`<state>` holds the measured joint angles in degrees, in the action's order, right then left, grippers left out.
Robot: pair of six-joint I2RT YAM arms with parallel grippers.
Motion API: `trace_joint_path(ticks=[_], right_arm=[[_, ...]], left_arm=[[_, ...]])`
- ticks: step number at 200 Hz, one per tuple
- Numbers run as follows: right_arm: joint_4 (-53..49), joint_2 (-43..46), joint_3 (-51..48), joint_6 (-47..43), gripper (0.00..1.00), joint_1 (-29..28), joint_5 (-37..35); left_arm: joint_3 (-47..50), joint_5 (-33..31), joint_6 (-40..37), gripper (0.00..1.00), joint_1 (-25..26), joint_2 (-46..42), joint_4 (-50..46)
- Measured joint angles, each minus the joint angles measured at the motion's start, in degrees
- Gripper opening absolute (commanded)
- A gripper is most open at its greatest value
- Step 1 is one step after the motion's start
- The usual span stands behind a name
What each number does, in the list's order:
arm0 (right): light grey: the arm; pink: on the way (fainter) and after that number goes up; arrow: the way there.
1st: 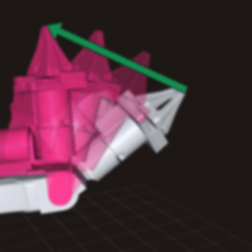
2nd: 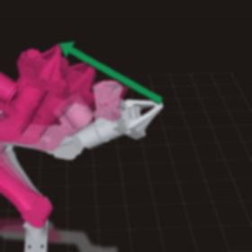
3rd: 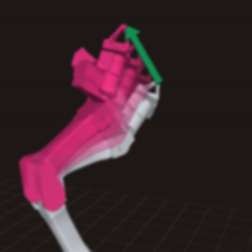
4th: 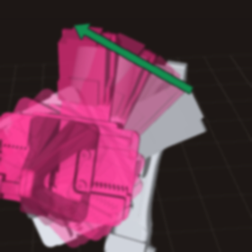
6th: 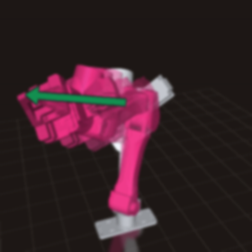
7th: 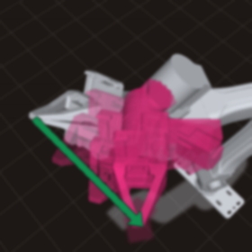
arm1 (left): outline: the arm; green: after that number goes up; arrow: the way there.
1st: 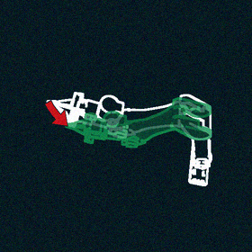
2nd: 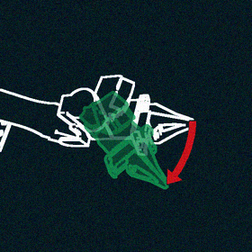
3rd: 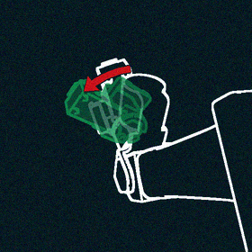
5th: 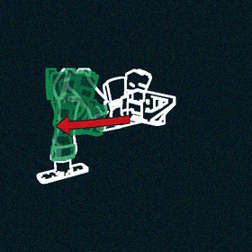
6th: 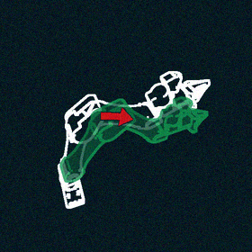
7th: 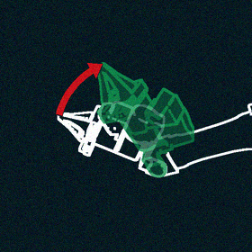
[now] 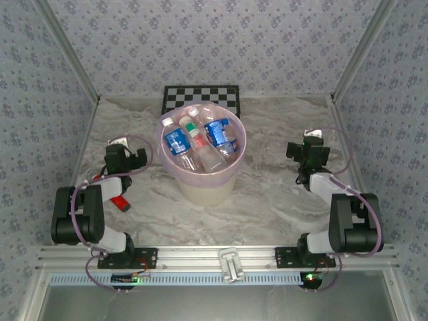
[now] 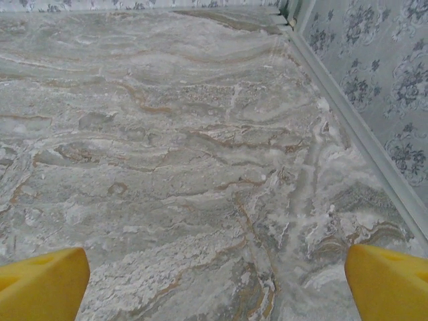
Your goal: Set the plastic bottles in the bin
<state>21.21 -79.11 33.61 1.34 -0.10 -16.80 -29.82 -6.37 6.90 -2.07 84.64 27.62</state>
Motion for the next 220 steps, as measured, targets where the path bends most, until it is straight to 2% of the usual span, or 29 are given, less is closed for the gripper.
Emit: trace_joint_path(ticks=[46,72,125,172,193,220], right_arm=[[11.5,-1.9,-1.2,-3.3,1.00,0.1,0.7],[11.6,-1.6,-1.4,-4.9,1.00,-0.5,1.2],[10.5,5.4,-6.9,-4.1,1.00,-1.0,1.8],[15.3,0.0,-11.0,-2.4,1.00,-1.4,2.4],[23.8,-6.7,-12.3,-2.5,1.00,-1.6,2.6],[24.3,-8.8,-12.8,-2.0,1.00,-0.8,2.9]], left_arm=[[2.6,-1.4,-3.1,0.99,2.5,2.1,7.8],[5.7,-1.4,-3.5,0.99,2.4,2.2,12.2],[6.1,-1.4,-4.1,0.99,2.3,2.9,16.4],[6.1,-1.4,-4.1,0.99,2.3,2.9,16.5],[6.1,-1.4,-4.1,0.99,2.3,2.9,16.8],[6.1,-1.3,-4.1,0.99,2.3,2.9,17.2]])
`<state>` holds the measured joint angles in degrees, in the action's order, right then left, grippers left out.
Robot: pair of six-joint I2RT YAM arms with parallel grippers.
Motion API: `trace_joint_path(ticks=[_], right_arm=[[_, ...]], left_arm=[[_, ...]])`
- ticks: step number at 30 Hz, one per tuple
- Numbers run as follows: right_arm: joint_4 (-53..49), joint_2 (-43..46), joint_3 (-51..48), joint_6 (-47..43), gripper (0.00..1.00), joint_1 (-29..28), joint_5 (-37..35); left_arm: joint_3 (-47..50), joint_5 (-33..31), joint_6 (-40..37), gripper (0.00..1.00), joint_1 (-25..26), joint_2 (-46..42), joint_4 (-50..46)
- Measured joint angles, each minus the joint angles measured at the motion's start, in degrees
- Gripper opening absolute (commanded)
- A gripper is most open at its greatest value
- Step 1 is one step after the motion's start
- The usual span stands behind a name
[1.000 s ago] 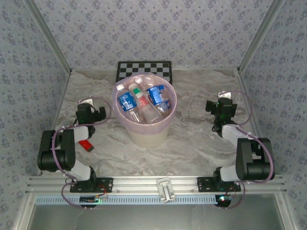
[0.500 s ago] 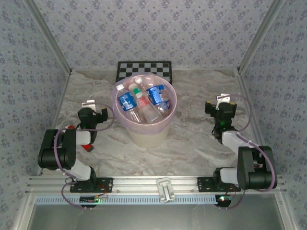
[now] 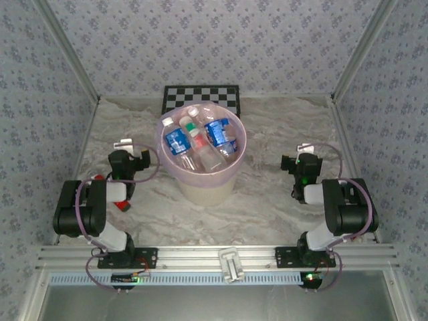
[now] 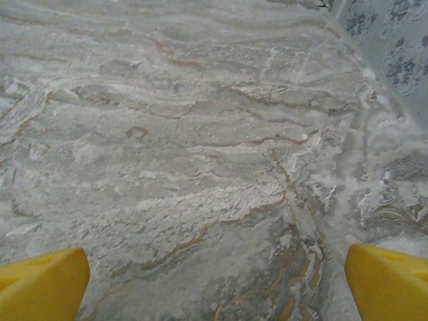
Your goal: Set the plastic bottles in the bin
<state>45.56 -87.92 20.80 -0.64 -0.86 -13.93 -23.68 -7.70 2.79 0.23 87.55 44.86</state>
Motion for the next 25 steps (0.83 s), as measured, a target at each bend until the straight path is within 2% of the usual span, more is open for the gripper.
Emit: trace_joint_path(ticks=[25], right_arm=[[2.1,0.1,0.0,0.2,1.00,0.5,0.0]], left_arm=[[0.0,0.2,0.0,0.99,-0.1,0.0,0.3]])
